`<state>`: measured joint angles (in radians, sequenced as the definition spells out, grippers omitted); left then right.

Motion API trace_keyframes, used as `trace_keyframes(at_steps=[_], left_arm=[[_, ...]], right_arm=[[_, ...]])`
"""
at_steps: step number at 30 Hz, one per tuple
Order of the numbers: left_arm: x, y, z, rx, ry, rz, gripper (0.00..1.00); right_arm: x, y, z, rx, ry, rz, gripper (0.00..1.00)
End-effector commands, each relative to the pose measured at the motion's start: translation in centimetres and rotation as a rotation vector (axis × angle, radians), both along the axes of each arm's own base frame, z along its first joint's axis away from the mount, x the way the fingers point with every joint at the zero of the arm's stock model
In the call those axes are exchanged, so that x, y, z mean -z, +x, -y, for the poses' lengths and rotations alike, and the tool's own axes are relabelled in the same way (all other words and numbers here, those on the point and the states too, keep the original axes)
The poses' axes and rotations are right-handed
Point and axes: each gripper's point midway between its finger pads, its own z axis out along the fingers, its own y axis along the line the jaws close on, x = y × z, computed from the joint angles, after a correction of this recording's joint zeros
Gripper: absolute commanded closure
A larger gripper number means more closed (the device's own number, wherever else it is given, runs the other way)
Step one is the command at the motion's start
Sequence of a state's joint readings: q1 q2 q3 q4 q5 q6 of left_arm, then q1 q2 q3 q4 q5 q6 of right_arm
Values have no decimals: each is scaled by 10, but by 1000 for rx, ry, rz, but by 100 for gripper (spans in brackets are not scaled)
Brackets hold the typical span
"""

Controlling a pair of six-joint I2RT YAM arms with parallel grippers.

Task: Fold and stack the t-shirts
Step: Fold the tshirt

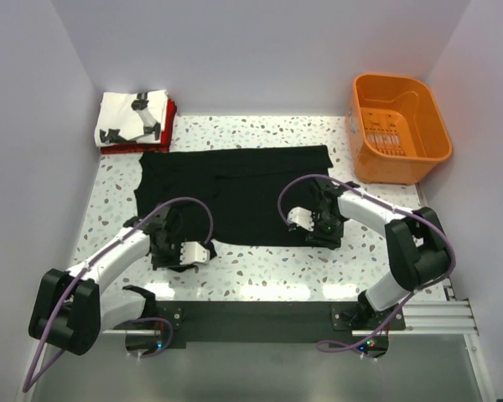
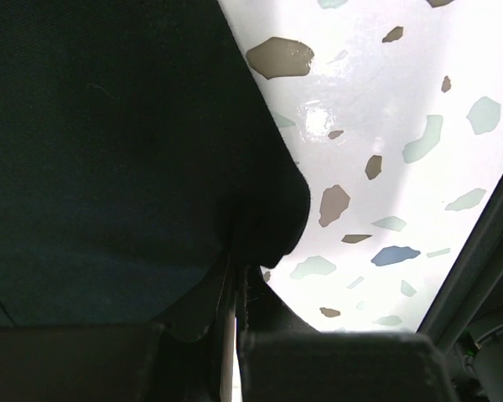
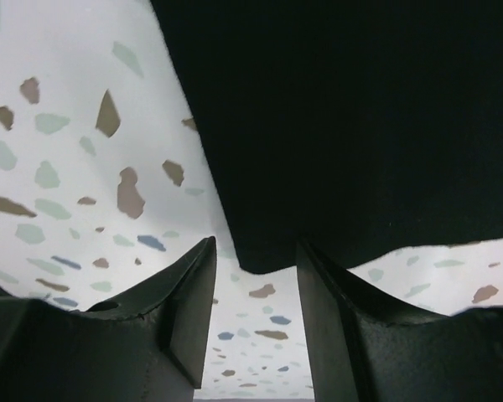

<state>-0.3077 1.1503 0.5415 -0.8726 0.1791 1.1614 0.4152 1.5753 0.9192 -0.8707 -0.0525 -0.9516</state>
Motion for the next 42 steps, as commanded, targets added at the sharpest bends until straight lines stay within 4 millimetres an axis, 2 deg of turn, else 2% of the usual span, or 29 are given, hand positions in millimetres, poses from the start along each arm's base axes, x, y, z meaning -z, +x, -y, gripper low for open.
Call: trace_keyframes(at_steps=[1, 5, 6, 7, 8, 10, 11, 13, 16, 18, 24, 28, 31, 32, 34, 35, 36, 37, 38, 39, 41, 42], left_arm=[[-8, -1, 5, -44, -42, -29, 100], [-23, 12, 6, -98, -77, -13, 100], [-27, 13, 4, -133, -94, -31, 100], [-37, 22, 5, -148, -110, -12, 100], [-41, 20, 2, -184, -126, -39, 100], [-57, 32, 2, -207, -150, -14, 100], [-62, 33, 0, -221, -156, -13, 100], [-79, 40, 0, -233, -173, 16, 100], [-99, 43, 0, -255, -199, 34, 100], [-109, 38, 0, -264, -217, 26, 100], [-118, 11, -6, -263, -205, 29, 100], [-127, 10, -13, -259, -177, 106, 100], [-137, 29, -16, -283, -174, 128, 100], [-143, 45, -14, -290, -190, 144, 100], [-150, 65, -14, -312, -202, 172, 100], [-156, 84, -14, -316, -206, 198, 100], [-157, 93, -14, -318, -207, 207, 100], [-154, 107, -15, -325, -199, 205, 100], [-161, 119, -16, -325, -202, 228, 100], [-161, 127, -17, -321, -198, 233, 100], [-160, 148, -21, -327, -189, 239, 100], [-159, 156, -22, -321, -186, 240, 100]], right_arm=[[16, 7, -3, -20, 4, 18, 52], [29, 6, 1, -30, -20, 24, 52], [30, 5, 2, -39, -29, 23, 54], [31, 3, 6, -42, -43, 23, 56], [29, 2, 7, -51, -42, 31, 66], [26, 0, 8, -53, -37, 42, 80], [23, -2, 9, -54, -39, 36, 91], [8, 4, 6, -39, -23, 66, 100], [-14, 7, 3, -23, -6, 91, 100], [-22, -2, 5, -20, -7, 65, 100], [-39, -26, 14, -25, -8, 29, 100], [-49, -40, 18, -30, 0, 22, 100], [-54, -31, 19, -30, -4, 49, 100], [-50, -29, 19, -30, -9, 29, 100], [-56, -17, 16, -20, -1, 27, 100], [-52, -13, 16, -11, -11, -2, 100], [-59, 1, 15, 6, 0, 21, 100], [-60, 6, 14, 11, 1, 10, 100], [-56, 12, 14, 14, -8, -18, 100], [-64, 27, 13, 23, 0, 1, 100], [-68, 34, 13, 17, 6, -37, 100], [-70, 49, 11, 28, 16, -38, 100]])
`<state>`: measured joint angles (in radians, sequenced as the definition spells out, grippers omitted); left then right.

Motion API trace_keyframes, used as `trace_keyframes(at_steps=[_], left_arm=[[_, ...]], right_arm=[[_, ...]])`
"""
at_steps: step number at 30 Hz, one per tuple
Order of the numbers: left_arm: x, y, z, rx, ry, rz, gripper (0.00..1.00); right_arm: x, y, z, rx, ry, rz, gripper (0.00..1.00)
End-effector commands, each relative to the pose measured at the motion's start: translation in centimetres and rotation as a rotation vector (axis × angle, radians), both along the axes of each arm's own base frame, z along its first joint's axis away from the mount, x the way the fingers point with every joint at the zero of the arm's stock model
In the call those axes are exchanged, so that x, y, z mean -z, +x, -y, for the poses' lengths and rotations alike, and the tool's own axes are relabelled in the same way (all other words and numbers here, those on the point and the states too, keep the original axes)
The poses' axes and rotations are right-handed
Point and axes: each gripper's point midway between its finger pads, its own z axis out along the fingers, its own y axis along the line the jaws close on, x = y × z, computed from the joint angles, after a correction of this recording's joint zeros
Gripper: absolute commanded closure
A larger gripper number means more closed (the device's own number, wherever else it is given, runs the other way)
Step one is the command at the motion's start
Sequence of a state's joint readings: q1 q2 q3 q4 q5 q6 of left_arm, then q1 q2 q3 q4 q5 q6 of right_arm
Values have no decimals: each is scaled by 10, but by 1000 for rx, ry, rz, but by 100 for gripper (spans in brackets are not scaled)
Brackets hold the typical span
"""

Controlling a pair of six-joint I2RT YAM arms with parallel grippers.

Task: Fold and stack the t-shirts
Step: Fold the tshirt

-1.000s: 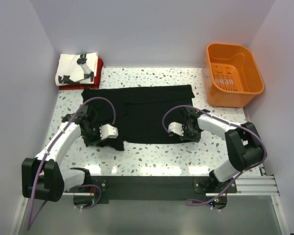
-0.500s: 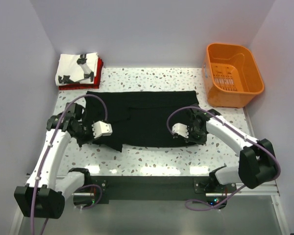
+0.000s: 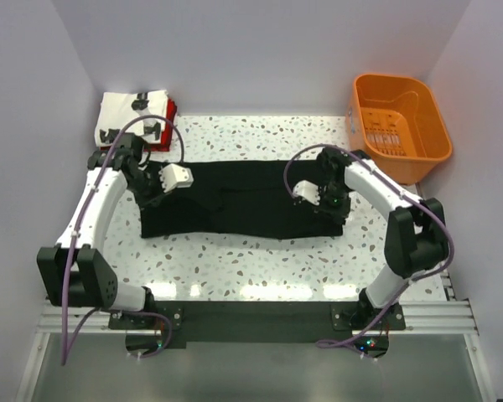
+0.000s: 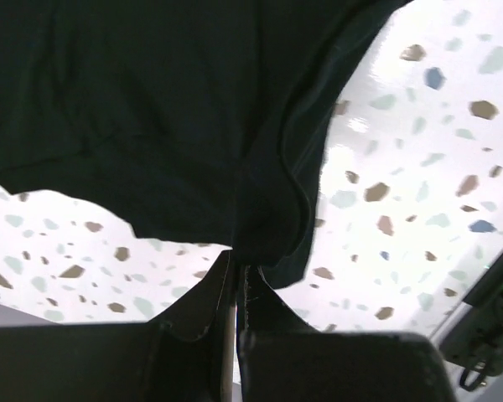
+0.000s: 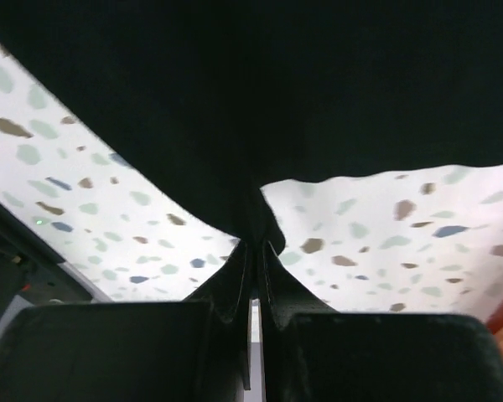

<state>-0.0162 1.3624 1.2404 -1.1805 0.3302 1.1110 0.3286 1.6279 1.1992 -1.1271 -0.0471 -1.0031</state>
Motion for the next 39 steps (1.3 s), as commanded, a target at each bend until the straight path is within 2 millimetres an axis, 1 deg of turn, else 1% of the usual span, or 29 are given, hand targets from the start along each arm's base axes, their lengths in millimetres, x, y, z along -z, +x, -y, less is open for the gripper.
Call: trace_keyframes(at_steps=[1, 2, 3, 4, 5, 6, 7, 8, 9, 10, 11, 12, 13, 14, 16, 17, 20, 25, 30, 32, 34, 35, 36, 37, 39], left_arm=[[-6, 49, -7, -19, 13, 76, 100], [-12, 59, -7, -18, 13, 95, 100], [-9, 65, -15, -37, 16, 87, 100], [-6, 77, -18, -45, 18, 81, 100], [-5, 83, -20, -50, 15, 81, 100], [-5, 88, -21, -47, 15, 80, 100], [3, 93, -23, -51, 13, 58, 100], [-1, 101, -22, -49, 5, 70, 100], [0, 104, -24, -45, 4, 67, 100], [7, 108, -25, -47, 4, 49, 100], [5, 113, -26, -47, 5, 57, 100], [7, 115, -27, -50, 8, 55, 100], [11, 122, -29, -51, 11, 57, 100], [11, 124, -29, -52, 10, 60, 100], [17, 129, -30, -59, 5, 50, 100], [16, 133, -29, -58, 1, 57, 100], [21, 141, -30, -66, -4, 56, 100], [28, 152, -30, -65, 0, 69, 100], [32, 159, -31, -62, 3, 67, 100], [34, 161, -31, -57, 6, 71, 100], [37, 165, -31, -51, 9, 72, 100], [38, 166, -31, -52, 10, 72, 100], [43, 167, -32, -52, 11, 62, 100], [41, 171, -32, -53, 13, 70, 100], [45, 174, -33, -54, 14, 65, 100]], right_arm=[[-17, 25, -2, -4, 34, -18, 100], [-17, 32, -3, -4, 32, -14, 100], [-18, 45, -3, -4, 30, -4, 100], [-17, 52, -3, -12, 27, 3, 100], [-18, 58, -2, -16, 18, 10, 100], [-22, 69, -4, -17, 20, 35, 100], [-16, 74, -4, -23, 11, 18, 100], [-16, 80, -4, -23, 3, 24, 100], [-19, 89, -5, -24, 3, 43, 100], [-18, 94, -6, -29, -1, 46, 100], [-11, 98, -6, -30, -11, 32, 100], [-16, 109, -7, -34, -16, 61, 100], [-11, 114, -6, -36, -23, 54, 100], [-14, 123, -9, -39, -22, 76, 100], [-12, 129, -10, -51, -25, 78, 100], [-11, 135, -10, -51, -24, 83, 100], [-6, 144, -8, -64, -54, 89, 100], [-3, 152, -2, -67, -81, 104, 100], [-1, 161, 4, -64, -94, 119, 100], [-3, 164, 4, -64, -96, 127, 100], [1, 164, 4, -64, -99, 115, 100], [-1, 167, 4, -61, -97, 121, 100], [0, 167, 3, -60, -98, 118, 100], [4, 169, 3, -59, -101, 111, 100], [2, 173, 3, -58, -103, 118, 100]])
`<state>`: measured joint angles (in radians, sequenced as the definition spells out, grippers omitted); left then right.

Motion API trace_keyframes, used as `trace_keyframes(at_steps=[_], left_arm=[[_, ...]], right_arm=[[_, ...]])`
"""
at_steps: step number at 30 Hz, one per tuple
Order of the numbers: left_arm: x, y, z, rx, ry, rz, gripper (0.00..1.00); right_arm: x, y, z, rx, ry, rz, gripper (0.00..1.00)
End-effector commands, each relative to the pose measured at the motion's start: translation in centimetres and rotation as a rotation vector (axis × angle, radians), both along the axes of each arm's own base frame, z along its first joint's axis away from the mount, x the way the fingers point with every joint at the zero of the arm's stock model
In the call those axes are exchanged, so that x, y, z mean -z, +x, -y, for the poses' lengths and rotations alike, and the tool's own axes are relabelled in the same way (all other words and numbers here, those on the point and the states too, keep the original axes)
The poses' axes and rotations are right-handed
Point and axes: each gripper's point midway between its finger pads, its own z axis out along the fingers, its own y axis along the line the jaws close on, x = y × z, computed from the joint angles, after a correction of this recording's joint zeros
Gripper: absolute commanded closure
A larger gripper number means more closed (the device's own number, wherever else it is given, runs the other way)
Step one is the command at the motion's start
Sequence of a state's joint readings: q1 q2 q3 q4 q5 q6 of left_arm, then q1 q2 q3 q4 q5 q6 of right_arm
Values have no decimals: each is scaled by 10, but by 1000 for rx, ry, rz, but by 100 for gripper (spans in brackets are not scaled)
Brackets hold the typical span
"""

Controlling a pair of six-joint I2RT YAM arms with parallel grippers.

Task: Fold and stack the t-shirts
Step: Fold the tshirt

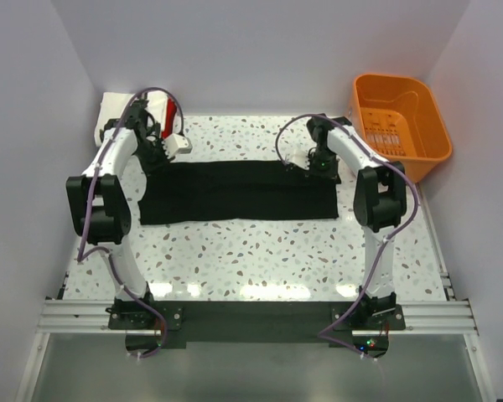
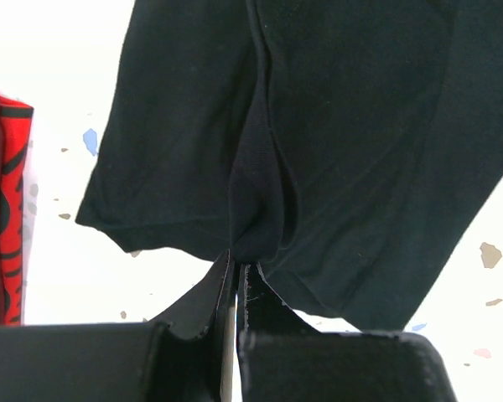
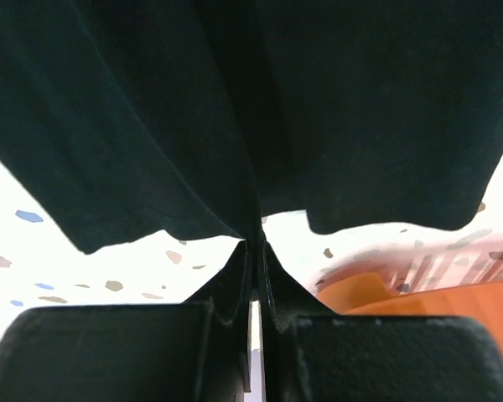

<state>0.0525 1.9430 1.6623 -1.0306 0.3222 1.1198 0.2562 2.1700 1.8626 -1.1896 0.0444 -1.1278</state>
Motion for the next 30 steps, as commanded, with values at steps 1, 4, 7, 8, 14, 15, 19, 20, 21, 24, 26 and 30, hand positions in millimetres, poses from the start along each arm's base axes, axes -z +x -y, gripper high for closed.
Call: trace_keyframes(at_steps=[1, 4, 7, 8, 14, 15, 19, 20, 21, 24, 26, 30], left_arm=[[-8, 25, -5, 5, 7, 73, 100], [-1, 28, -7, 4, 17, 64, 100], [7, 29, -9, 0, 25, 49, 100], [9, 30, -10, -8, 25, 47, 100], [6, 30, -30, -161, -11, 28, 59], [-2, 23, -34, -189, -37, 14, 56], [-13, -12, -46, -315, -171, -83, 44], [-12, -20, -55, -364, -195, -103, 43], [-10, -35, -54, -390, -216, -133, 42], [0, -61, -58, -481, -266, -189, 41], [2, -69, -63, -529, -280, -182, 40], [24, -92, -59, -589, -292, -242, 39]], right_arm=[[-10, 14, 6, -8, -31, 37, 100], [-9, 20, 6, -8, -38, 50, 100], [-8, 26, 6, -8, -42, 58, 100], [-7, 27, 5, -10, -46, 61, 100], [-28, 46, 15, 114, -30, 159, 59], [-35, 36, 17, 181, -15, 142, 55], [-56, -6, 16, 374, 82, 37, 50], [-56, -17, 10, 407, 126, 0, 50], [-56, -27, 6, 477, 145, -17, 50], [-48, -54, 2, 631, 183, -80, 51], [-36, -64, 5, 725, 188, -116, 52], [-20, -65, 11, 852, 198, -143, 52]])
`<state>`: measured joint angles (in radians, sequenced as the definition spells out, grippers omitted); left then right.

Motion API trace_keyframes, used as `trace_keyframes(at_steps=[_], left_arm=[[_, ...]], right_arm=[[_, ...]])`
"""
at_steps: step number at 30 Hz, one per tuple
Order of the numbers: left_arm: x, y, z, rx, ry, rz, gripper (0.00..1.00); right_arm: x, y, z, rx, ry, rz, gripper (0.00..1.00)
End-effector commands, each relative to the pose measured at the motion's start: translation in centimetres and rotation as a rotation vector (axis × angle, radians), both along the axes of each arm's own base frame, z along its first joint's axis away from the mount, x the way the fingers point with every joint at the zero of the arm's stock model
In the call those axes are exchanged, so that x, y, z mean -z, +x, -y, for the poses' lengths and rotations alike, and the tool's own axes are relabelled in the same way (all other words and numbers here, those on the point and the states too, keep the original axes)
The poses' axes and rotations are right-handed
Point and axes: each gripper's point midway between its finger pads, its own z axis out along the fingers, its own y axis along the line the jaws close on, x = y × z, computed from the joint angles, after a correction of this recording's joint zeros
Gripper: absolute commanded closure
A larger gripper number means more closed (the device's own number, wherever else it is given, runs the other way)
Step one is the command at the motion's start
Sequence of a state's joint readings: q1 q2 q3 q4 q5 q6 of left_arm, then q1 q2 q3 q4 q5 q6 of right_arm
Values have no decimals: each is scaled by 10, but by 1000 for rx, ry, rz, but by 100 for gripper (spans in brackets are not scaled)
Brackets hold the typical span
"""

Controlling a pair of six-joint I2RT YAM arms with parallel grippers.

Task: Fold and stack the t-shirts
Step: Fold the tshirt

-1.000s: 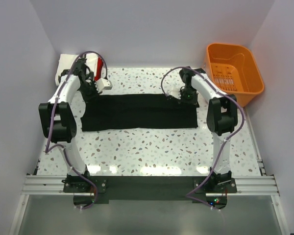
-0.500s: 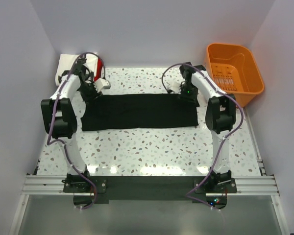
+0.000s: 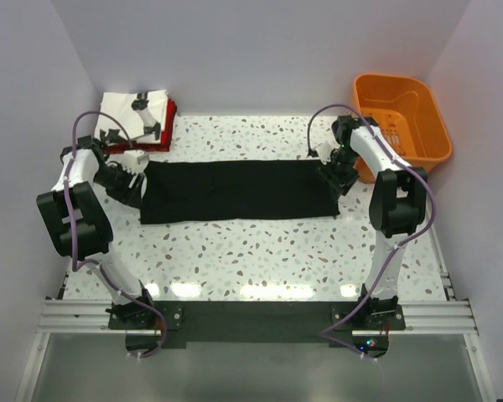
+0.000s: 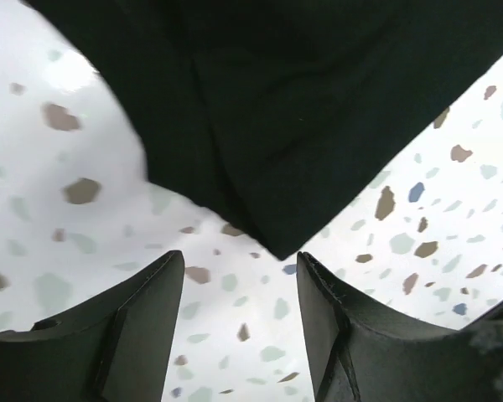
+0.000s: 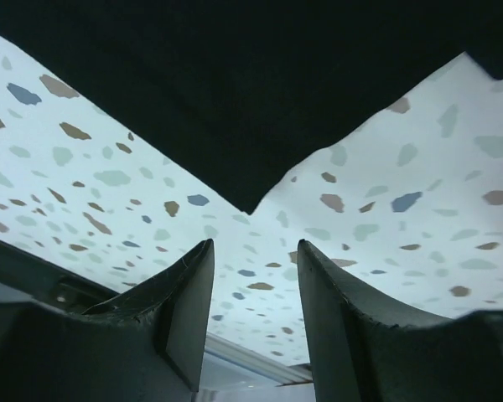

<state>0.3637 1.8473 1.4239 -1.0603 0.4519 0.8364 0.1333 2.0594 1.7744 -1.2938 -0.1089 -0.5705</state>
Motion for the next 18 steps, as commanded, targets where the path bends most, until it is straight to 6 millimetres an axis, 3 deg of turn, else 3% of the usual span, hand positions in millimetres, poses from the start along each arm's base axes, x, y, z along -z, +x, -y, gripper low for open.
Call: trace_keyframes(at_steps=[1, 9, 18], left_arm=[[1, -8, 14, -58, -57, -4, 39], [22, -21, 16, -89, -63, -60, 37], [31, -20, 15, -107, -60, -81, 32]], right_arm=[[4, -1, -6, 197, 58, -21, 52], [35, 7, -6, 296, 49, -64, 52], [53, 7, -7, 303, 46, -104, 57]])
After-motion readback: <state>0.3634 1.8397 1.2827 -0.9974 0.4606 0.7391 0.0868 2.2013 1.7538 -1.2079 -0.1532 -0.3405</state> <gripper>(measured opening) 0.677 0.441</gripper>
